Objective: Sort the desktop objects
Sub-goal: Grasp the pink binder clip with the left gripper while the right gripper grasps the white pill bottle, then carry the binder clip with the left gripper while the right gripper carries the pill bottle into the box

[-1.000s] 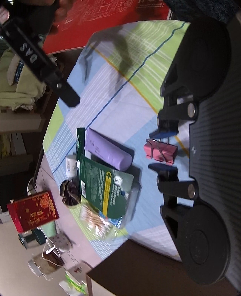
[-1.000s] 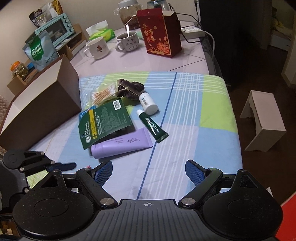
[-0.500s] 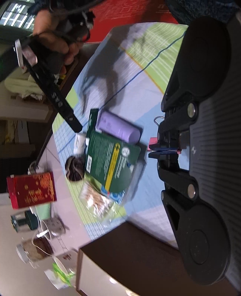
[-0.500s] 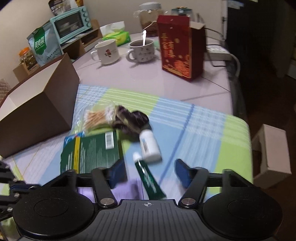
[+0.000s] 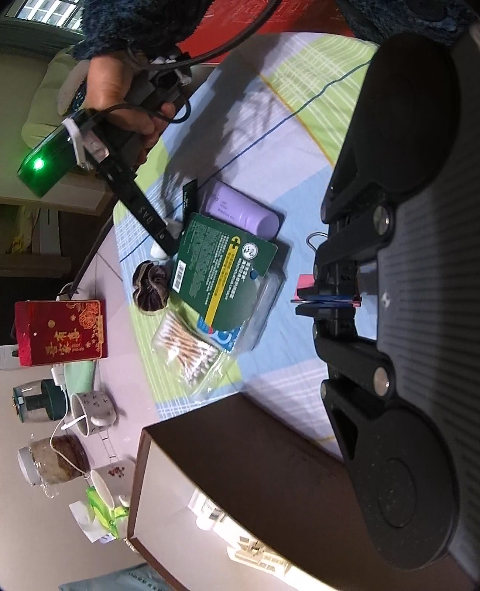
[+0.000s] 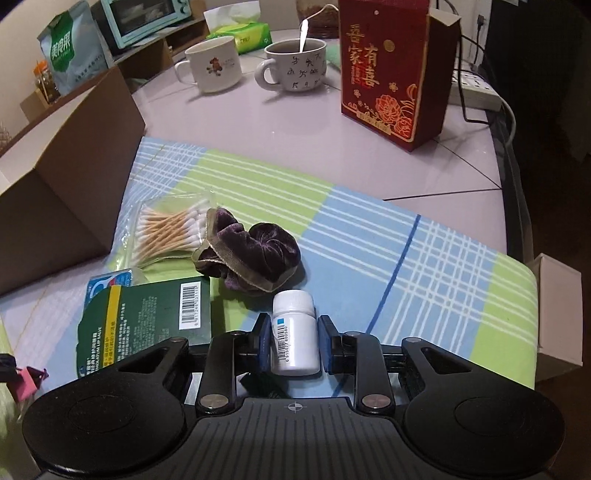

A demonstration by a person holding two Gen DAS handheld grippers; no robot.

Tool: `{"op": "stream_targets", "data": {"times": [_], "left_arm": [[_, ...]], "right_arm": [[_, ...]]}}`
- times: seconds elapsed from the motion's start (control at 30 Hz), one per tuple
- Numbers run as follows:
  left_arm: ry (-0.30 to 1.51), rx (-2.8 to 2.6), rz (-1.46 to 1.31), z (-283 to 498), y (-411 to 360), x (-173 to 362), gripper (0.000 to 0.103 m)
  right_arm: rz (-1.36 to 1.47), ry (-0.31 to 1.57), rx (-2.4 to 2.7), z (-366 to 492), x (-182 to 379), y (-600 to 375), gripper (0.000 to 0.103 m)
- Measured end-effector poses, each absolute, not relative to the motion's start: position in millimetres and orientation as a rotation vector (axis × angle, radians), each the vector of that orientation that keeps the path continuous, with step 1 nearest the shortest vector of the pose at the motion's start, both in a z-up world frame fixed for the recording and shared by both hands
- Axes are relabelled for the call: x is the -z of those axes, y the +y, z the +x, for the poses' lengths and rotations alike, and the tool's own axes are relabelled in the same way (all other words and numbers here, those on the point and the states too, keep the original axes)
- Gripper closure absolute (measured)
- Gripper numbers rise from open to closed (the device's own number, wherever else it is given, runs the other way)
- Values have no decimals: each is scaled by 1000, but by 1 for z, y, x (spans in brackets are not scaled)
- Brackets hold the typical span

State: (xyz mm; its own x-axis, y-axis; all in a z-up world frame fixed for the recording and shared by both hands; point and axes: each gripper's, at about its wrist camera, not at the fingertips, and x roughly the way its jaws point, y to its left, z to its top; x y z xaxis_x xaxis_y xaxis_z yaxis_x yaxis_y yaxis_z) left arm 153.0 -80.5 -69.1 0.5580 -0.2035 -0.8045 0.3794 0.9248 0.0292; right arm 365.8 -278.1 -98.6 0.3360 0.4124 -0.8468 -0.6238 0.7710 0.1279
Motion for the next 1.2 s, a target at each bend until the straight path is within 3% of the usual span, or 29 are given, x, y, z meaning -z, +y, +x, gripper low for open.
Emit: {"op": "stream_targets", "data": {"times": [0.27, 0.63, 1.2], "left_arm": [[831, 321, 198, 133, -66, 34, 103], [767, 230, 171, 98, -14, -17, 103], [680, 107, 292, 92, 135, -82, 103]], "right_arm": [[-57, 964, -745, 326, 38, -301, 77], [-45, 949, -851, 269, -5, -270, 77], [-73, 821, -1028, 231, -56, -108, 77]]}}
